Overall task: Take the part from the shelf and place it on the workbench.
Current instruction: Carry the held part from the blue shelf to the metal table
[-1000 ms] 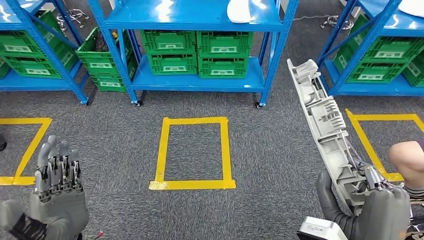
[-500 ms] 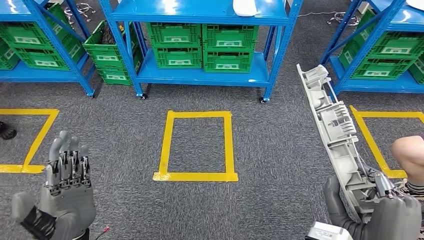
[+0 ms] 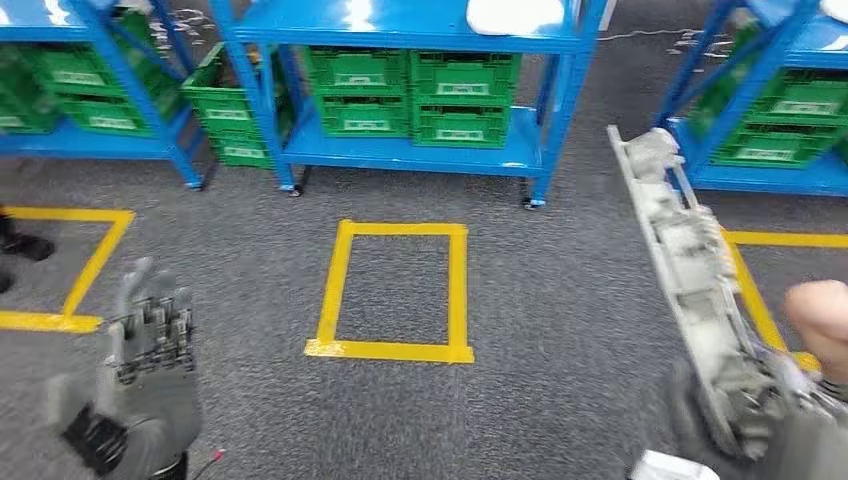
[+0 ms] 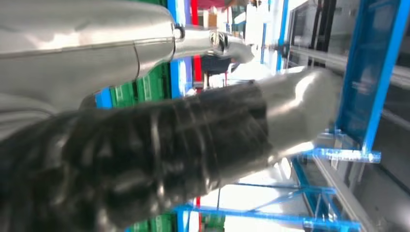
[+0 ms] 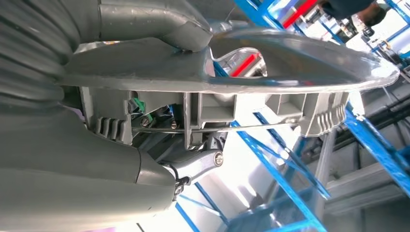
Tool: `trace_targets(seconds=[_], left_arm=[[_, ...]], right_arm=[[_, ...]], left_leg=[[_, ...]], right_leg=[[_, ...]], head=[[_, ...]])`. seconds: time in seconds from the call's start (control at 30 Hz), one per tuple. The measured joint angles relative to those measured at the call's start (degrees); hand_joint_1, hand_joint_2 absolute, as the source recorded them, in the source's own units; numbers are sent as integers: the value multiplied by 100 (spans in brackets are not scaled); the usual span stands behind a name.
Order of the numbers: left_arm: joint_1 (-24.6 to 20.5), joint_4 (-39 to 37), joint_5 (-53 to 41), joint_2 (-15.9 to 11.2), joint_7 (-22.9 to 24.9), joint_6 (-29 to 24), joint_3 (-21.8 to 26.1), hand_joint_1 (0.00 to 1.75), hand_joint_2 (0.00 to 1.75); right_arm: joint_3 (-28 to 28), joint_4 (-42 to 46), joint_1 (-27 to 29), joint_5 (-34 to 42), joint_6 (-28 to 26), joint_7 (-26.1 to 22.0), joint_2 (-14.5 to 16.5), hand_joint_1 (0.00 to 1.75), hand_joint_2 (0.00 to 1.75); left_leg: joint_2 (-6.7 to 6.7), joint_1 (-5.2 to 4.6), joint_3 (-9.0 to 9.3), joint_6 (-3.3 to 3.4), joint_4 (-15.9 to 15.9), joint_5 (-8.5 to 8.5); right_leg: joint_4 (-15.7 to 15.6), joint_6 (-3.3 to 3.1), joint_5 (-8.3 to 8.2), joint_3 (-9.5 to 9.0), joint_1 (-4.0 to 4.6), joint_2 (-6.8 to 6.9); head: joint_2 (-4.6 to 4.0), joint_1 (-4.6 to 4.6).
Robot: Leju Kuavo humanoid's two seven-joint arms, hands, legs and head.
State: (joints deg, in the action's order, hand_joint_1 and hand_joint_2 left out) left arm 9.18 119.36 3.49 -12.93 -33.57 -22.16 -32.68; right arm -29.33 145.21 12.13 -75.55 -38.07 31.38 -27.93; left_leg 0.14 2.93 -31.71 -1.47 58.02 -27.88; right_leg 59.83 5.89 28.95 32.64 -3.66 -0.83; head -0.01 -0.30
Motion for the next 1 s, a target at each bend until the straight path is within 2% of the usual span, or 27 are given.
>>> trace_targets(seconds=[0.03,0.1,0.13,0.17,0.23,0.27,0.3,0.33,0.37,0.4,0.43,0.47,0.5,0.53,0.6,0.63,0.67,0.7,0.73,0.77,0.8,0.83,0.87,0.9,0.93,0.97,1.0], left_arm=[[1,0,-2,-1,2,-3,-4,0,0],[2,-1,-3,-2,4,-10,-11,0,0],[1,-2,-3,-3,6,-14,-14,0,0],[0,-2,-3,-3,6,-15,-15,0,0],[-1,-2,-3,-3,9,-16,-19,0,0],[0,-2,-3,-3,10,-16,-19,0,0],[0,-2,-3,-3,11,-17,-20,0,0],[-1,-2,-3,-3,11,-17,-21,0,0],[-3,-2,-3,-3,11,-17,-21,0,0],[-9,-1,-3,-3,11,-19,-22,0,0],[-16,3,-3,-3,12,-24,-22,0,0],[-26,10,-4,-3,8,-28,-22,0,0],[-33,17,-4,-3,5,-34,-22,0,0],[-35,24,-1,-3,4,-39,-23,0,0],[-28,27,6,-3,7,-44,-23,0,0],[-26,27,10,-2,9,-43,-24,0,0],[-24,27,14,-2,8,-40,-24,0,0],[-23,26,22,-1,5,-36,-24,0,0],[-19,26,32,-2,2,-31,-24,0,0],[-14,25,43,-2,-2,-28,-24,0,0],[-12,23,54,-2,-5,-25,-24,0,0],[-11,22,62,-2,-7,-24,-24,0,0],[-10,21,71,-2,-9,-26,-24,0,0],[-9,21,78,-1,-10,-30,-24,0,0],[-8,20,82,-1,-12,-37,-24,0,0],[-9,20,84,-1,-14,-44,-24,0,0],[-10,19,84,-1,-15,-52,-24,0,0]], right_arm=[[4,4,3,4,1,-3,-2,175,175],[5,3,4,10,2,-9,1,175,175],[7,3,4,13,2,-11,1,175,175],[9,4,3,14,2,-12,2,175,175],[13,4,0,14,2,-13,3,175,175],[14,4,0,14,2,-14,4,175,175],[14,3,0,14,2,-14,4,175,175],[15,4,0,14,2,-14,4,175,175],[15,4,0,14,2,-14,4,175,175],[15,4,1,15,2,-13,4,175,175],[16,5,3,16,1,-13,5,175,175],[17,5,6,20,1,-13,5,175,175],[19,5,7,30,0,-14,5,175,175],[21,5,8,44,-1,-17,6,175,175],[27,4,10,75,0,-28,3,175,175],[31,4,16,84,1,-33,1,175,175],[36,4,20,88,1,-38,-2,175,175],[40,4,24,91,2,-42,-4,175,175],[44,5,25,92,2,-44,-7,175,175],[47,4,24,97,3,-49,-9,175,175],[47,4,25,103,4,-52,-10,175,175],[48,3,26,113,6,-54,-11,175,175],[48,3,26,122,8,-56,-12,175,175],[48,3,26,136,8,-56,-14,175,175],[49,3,24,154,8,-56,-15,175,175],[50,3,25,173,6,-56,-16,175,175],[51,4,26,195,4,-56,-18,175,175]], left_leg=[[-10,-2,-40,-38,32,16],[-10,11,-127,-68,64,-3],[-6,12,-198,-64,182,-110],[-3,5,-307,-52,411,-285],[-2,-43,-573,-11,1129,-703],[-3,-74,-678,20,1441,-842],[-3,-112,-698,73,1590,-893],[-5,-158,-605,151,1519,-851],[-7,-216,-404,255,1245,-746],[-6,-291,-123,385,837,-631],[4,-360,131,508,438,-565],[17,-420,310,598,134,-523],[30,-466,399,654,-43,-506],[37,-488,400,670,-105,-487],[35,-481,367,652,-195,-324],[37,-461,347,637,-251,-229],[43,-437,316,628,-301,-137],[51,-422,272,616,-324,-65],[56,-418,215,619,-329,-16],[61,-417,151,619,-320,28],[67,-416,98,609,-303,70],[72,-413,37,599,-277,108],[74,-411,-27,584,-240,143],[70,-408,-90,564,-190,172],[65,-411,-172,542,-137,193],[58,-417,-244,514,-83,214],[49,-423,-304,482,-34,237]], right_leg=[[46,-106,-21,29,10,-6],[93,-234,-62,105,29,9],[89,-289,-92,133,43,15],[75,-343,-124,162,62,22],[56,-419,-196,231,120,29],[51,-447,-235,276,156,31],[49,-470,-276,327,197,31],[46,-491,-320,378,240,29],[40,-510,-367,428,283,24],[31,-526,-418,467,314,19],[17,-526,-467,496,346,15],[-6,-513,-509,511,349,13],[-32,-484,-553,516,339,15],[-69,-444,-599,516,329,19],[-127,-373,-672,530,315,25],[-92,-343,-606,567,319,28],[46,-315,-428,622,321,29],[304,-290,-157,691,309,30],[639,-260,133,753,299,32],[979,-235,348,786,289,33],[1224,-211,429,776,279,33],[1304,-190,384,697,272,35],[1177,-177,253,529,263,39],[879,-175,121,282,255,38],[515,-188,71,-2,253,30],[192,-214,73,-229,258,21],[-36,-257,126,-367,268,14]], head=[[0,-14],[0,-102],[0,-142],[0,-187],[0,-273],[0,-299],[1,-317],[0,-332],[0,-345],[0,-352],[1,-339],[1,-314],[0,-299],[0,-291],[0,-314],[0,-306],[0,-281],[0,-242],[0,-201],[0,-167],[1,-141],[0,-122],[1,-100],[1,-75],[1,-49],[1,-32],[1,-21]])
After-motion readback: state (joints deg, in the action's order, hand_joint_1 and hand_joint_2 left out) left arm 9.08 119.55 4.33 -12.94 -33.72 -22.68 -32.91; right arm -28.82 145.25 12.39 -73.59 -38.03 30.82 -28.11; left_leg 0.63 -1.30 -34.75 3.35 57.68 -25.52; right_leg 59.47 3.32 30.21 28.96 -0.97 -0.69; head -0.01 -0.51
